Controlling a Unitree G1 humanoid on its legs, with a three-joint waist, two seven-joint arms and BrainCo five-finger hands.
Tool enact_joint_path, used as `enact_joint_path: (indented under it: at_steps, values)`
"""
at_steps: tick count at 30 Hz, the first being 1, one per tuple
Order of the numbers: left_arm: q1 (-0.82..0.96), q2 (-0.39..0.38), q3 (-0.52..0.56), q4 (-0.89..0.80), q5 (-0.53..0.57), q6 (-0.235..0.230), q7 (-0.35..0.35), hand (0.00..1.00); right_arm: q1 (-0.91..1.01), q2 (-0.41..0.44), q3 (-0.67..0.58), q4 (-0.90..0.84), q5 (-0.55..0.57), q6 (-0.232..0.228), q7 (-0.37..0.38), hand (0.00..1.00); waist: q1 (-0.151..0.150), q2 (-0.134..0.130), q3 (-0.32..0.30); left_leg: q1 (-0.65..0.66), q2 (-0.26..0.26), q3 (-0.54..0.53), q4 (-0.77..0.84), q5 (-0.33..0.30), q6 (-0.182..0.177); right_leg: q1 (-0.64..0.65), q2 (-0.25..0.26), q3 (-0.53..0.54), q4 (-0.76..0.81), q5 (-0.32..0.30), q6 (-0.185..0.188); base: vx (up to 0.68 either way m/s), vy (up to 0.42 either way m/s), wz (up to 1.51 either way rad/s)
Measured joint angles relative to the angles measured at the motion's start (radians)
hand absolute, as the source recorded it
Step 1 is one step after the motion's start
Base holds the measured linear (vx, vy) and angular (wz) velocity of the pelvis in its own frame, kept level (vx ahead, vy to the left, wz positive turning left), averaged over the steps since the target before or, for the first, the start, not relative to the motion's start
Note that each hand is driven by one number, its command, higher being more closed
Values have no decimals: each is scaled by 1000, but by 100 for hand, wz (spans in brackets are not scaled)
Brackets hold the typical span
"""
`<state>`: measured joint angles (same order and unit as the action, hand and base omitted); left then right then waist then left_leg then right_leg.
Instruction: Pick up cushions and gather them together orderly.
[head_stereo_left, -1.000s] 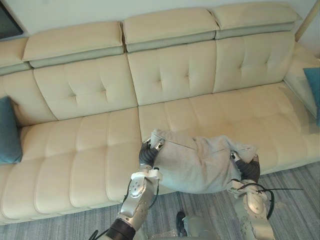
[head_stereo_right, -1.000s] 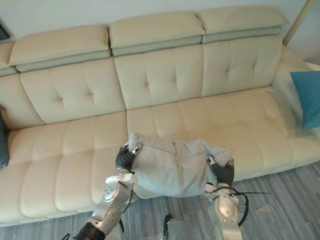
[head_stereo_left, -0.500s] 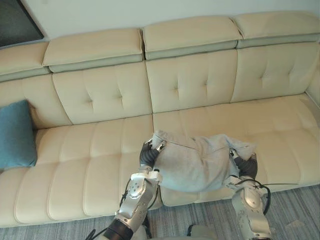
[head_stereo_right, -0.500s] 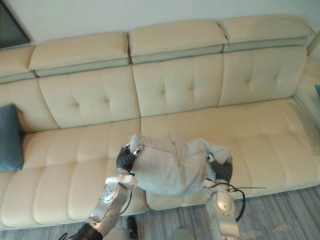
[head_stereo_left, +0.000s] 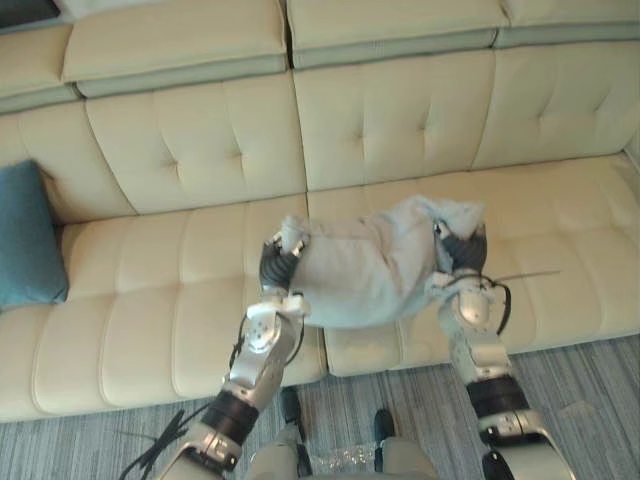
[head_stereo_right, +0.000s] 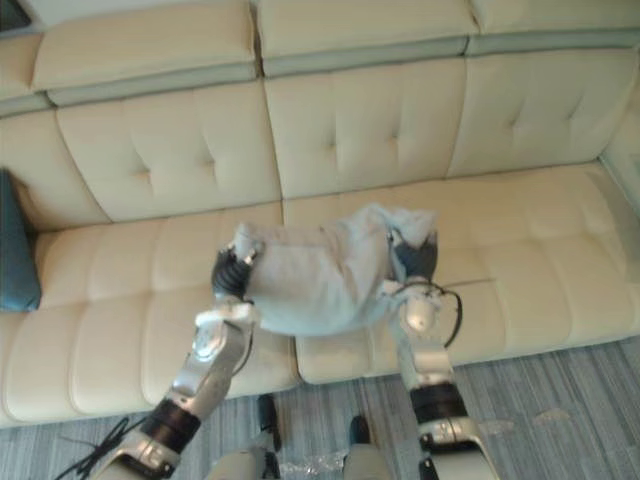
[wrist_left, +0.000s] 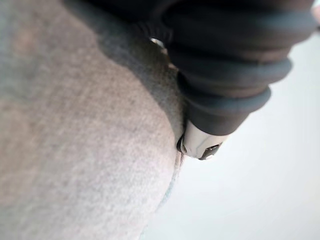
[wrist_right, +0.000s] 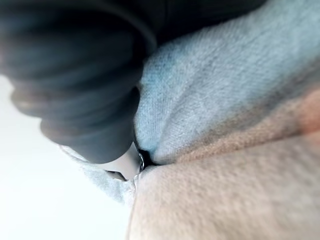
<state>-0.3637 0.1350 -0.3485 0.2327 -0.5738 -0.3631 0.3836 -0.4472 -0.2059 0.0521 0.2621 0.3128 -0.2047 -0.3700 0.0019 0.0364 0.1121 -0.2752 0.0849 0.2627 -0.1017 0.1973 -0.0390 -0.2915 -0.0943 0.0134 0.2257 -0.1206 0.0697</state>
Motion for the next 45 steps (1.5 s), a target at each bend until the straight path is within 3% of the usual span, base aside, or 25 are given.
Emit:
enact_joint_path:
  at_steps: [10,17,22,29,30,31,40,45]
  values:
    - [-377,4,100,136,-17,-67,70,100,-333,-12,-49,7,3,-1,-70,100,12,24,51,-118,6,0,0,37,-8,-180,0,6,136,-17,5,-61,-29,1]
    - [-697,43,164,379,-19,-64,72,100,-673,-81,-91,261,21,-27,-80,100,7,50,134,-225,4,-7,-1,82,-6,-313,5,11,187,-14,-1,-24,-43,0]
    - [-809,53,210,465,-19,-52,71,100,-804,-90,-112,389,83,-32,-80,100,9,56,196,-280,11,-29,-1,112,-39,-365,12,14,183,-7,-8,44,-54,-1]
    - [-928,54,275,494,-15,-45,80,100,-917,-110,-110,462,162,-80,-62,100,24,58,216,-362,35,-76,-1,161,-79,-414,27,-13,138,12,-18,58,-81,5]
    - [-932,54,277,494,-10,-45,87,100,-918,-113,-109,462,161,-87,-59,0,31,58,216,-369,40,-80,-1,166,-82,-415,31,-16,134,12,-18,74,-96,5]
    - [-933,50,290,494,0,-46,90,0,-919,-112,-106,462,162,-99,-55,0,35,58,216,-376,43,-81,-1,173,-92,-420,35,-18,133,13,-18,76,-96,3]
    - [-933,59,352,487,1,-53,112,0,-919,-174,-78,460,169,-118,-44,0,40,58,216,-388,60,-80,0,173,-92,-424,49,-36,134,9,-24,92,-70,2]
    - [-948,205,363,562,-20,-10,0,0,-914,-340,-75,530,262,-96,15,0,41,58,217,-398,61,-82,-1,181,-82,-426,49,-65,153,-2,-42,79,-34,13]
